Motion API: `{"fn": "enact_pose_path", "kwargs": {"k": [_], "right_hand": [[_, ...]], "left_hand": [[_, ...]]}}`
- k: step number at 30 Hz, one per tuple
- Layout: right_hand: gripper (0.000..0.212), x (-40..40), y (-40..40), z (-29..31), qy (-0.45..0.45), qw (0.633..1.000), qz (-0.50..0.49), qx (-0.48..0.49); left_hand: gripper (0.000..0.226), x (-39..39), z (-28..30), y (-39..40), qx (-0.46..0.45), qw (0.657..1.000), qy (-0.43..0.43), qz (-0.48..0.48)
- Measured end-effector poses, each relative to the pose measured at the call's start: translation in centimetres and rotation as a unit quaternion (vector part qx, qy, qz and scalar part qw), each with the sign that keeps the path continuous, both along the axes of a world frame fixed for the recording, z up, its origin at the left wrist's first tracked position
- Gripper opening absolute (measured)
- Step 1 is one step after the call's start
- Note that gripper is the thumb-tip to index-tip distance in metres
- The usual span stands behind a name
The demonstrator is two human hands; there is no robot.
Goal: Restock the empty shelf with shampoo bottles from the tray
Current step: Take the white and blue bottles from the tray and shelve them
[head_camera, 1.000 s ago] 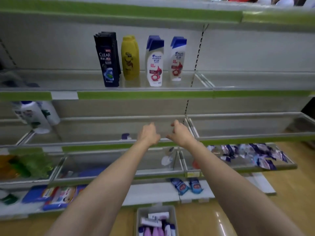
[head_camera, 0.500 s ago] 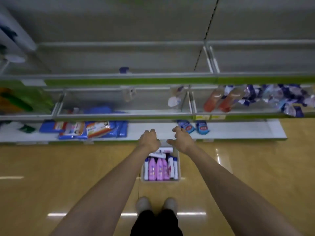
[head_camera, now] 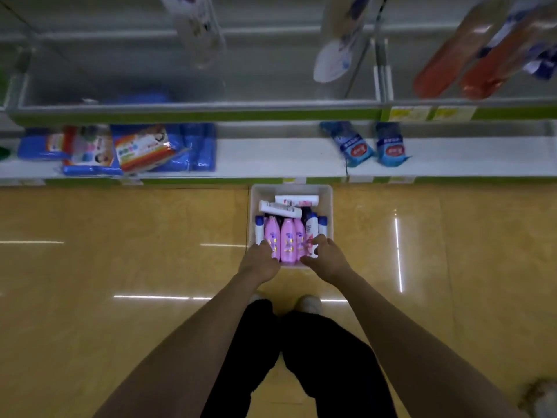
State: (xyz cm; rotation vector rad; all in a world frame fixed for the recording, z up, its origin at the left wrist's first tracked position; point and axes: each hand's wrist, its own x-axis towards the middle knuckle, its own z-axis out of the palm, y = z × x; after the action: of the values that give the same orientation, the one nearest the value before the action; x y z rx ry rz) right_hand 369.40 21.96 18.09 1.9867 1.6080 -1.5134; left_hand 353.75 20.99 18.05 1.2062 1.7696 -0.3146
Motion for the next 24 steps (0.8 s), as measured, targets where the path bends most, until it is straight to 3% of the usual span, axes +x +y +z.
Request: {"fn": "enact_pose_path", "kwargs": {"k": [3,8,12,18,24], "right_hand": [[0.063,0.4,0.2,-6.9,-0.021,1.0,-0.018,-0.005],[0.041,1.6,1.7,-18.6,-0.062,0.995,-0.071,-0.002],[0.041,2.1,3.1,-26.2,-0.105,0.993,-0.06,0.009],[0.046,1.5,4.9,-33.1,-0.213,0.974,-0.053,0.06],[0.041,1.4,4.9,-34.6,-0.16,0.982,-0.087,0.051]], "left_hand": [[0.033,1.3,-6.6,0.8,-0.002,1.0,-0.017,0.012],[0.033,5.2,-17.6,3.6,-0.003,0.998,-0.056,0.033],[0.034,8.1,-26.0,5.8,-0.007,0.997,-0.069,0.036],[0.044,10.0,-34.6,7.8,-0.019,0.985,-0.12,0.126],[0.022,10.6,-37.8,8.1,-0.04,0.936,-0.223,0.268]]}}
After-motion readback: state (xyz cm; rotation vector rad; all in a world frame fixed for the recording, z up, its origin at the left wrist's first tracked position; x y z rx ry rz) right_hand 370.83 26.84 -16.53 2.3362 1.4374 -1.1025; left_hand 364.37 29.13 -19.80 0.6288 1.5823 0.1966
